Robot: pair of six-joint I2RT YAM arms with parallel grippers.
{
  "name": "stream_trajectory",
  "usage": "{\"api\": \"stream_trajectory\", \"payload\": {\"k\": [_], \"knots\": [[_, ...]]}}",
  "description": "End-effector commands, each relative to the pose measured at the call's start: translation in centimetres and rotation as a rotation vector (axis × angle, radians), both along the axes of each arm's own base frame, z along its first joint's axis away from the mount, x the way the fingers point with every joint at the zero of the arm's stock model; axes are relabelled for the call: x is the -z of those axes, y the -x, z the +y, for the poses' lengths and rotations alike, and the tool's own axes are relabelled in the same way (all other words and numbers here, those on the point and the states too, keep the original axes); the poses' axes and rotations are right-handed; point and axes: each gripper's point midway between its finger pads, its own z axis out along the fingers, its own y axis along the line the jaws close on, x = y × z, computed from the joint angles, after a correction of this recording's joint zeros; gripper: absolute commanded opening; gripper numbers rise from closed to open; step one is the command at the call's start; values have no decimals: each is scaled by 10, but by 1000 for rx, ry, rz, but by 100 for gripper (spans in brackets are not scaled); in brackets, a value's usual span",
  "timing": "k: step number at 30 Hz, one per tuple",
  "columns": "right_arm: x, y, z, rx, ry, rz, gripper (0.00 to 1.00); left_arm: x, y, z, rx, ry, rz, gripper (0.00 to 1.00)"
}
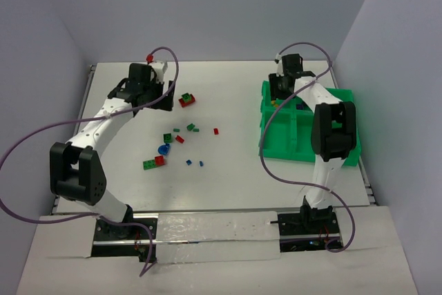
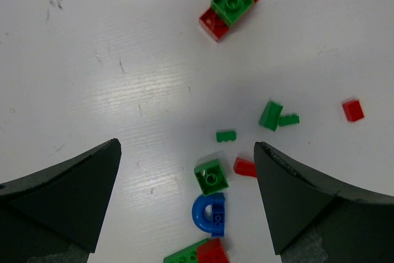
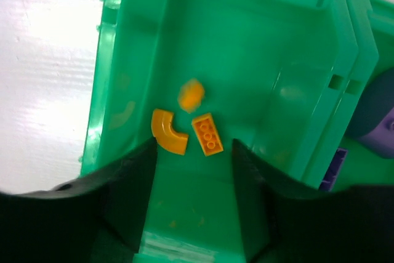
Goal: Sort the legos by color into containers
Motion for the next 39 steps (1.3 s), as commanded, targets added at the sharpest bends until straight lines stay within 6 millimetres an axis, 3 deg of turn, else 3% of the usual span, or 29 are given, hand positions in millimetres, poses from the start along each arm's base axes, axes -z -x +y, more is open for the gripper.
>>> {"api": "stream_trajectory", "payload": {"k": [1,6,10,16,22,39], "knots": [[-24,-11,1,4,-18,-55,64,18,18,-8,158,-22,45,99],[-33,-8,3,3,-32,-64,84,32,38,-16,285,-15,73,99],[-54,-4,8,-8,-62,-91,100,46,53,-17,377,-35,87,99],[-91,9,22,-56,-138,-140,100,70,70,-19,541,-82,114,93],[-111,22,32,-93,-189,-155,100,85,78,-18,628,-115,118,90],[-114,38,42,-130,-227,-129,100,125,67,-24,752,-146,154,75]]}}
